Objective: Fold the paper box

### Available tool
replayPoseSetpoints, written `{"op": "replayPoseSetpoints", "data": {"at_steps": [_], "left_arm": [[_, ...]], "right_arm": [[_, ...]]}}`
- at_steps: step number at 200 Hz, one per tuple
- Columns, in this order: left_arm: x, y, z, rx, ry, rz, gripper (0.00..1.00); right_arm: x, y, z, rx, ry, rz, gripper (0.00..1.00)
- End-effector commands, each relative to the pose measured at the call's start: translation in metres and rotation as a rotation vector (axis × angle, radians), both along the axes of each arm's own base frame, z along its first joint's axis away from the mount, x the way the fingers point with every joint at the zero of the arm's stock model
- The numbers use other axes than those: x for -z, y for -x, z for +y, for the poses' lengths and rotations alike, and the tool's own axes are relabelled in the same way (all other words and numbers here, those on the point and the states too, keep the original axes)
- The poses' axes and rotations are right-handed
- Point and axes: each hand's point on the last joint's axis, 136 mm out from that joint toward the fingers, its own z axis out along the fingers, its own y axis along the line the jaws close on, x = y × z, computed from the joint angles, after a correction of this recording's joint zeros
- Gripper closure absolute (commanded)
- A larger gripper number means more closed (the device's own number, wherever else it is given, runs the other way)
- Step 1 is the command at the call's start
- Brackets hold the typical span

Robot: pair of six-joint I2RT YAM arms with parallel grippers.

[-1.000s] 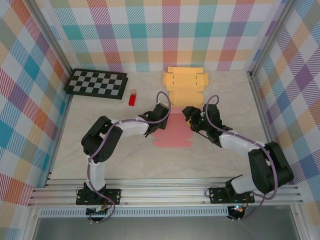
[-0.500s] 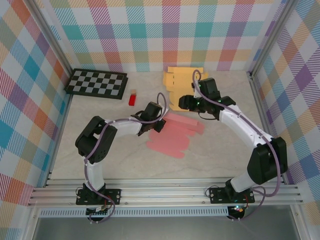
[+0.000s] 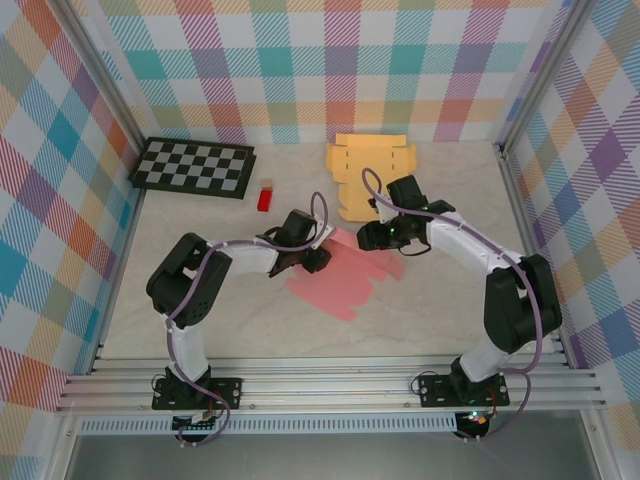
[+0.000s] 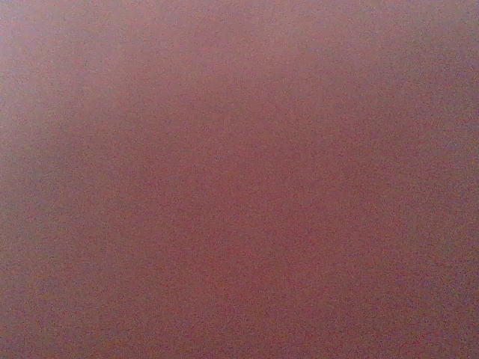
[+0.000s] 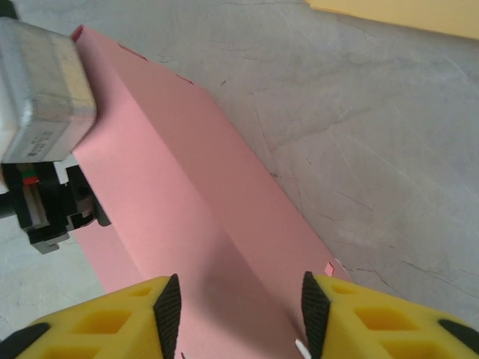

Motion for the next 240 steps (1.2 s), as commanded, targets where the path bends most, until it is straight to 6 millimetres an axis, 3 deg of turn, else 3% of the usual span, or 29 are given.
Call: {"op": "replayPoseSetpoints", "data": {"at_steps": [1, 66, 155, 171, 240], "left_arm": [[-0.020, -0.009, 0.004, -0.066, 0.062, -0.053, 0.56], [-0.050, -0.019, -0.002, -0.051, 0.162, -0.110, 0.58], [-0.047, -0.021, -0.006, 0.093, 0.258, -0.064, 0.50], [-0.045, -0.024, -0.005, 0.111, 0.247, -0.079, 0.49], [-0.047, -0.048, 0.009, 0.117, 0.273, -0.102, 0.47]], "right_arm": [[0.010, 0.003, 0.004, -0.027, -0.006, 0.026, 0.54], [0.019, 0.007, 0.002, -0.064, 0.031, 0.051, 0.55], [0.011, 0.002, 0.010, -0.187, -0.101, 0.093, 0.54], [0.014, -0.003, 0.007, -0.192, -0.092, 0.101, 0.50], [0.025, -0.008, 0.002, -0.273, -0.086, 0.118, 0.52]]}}
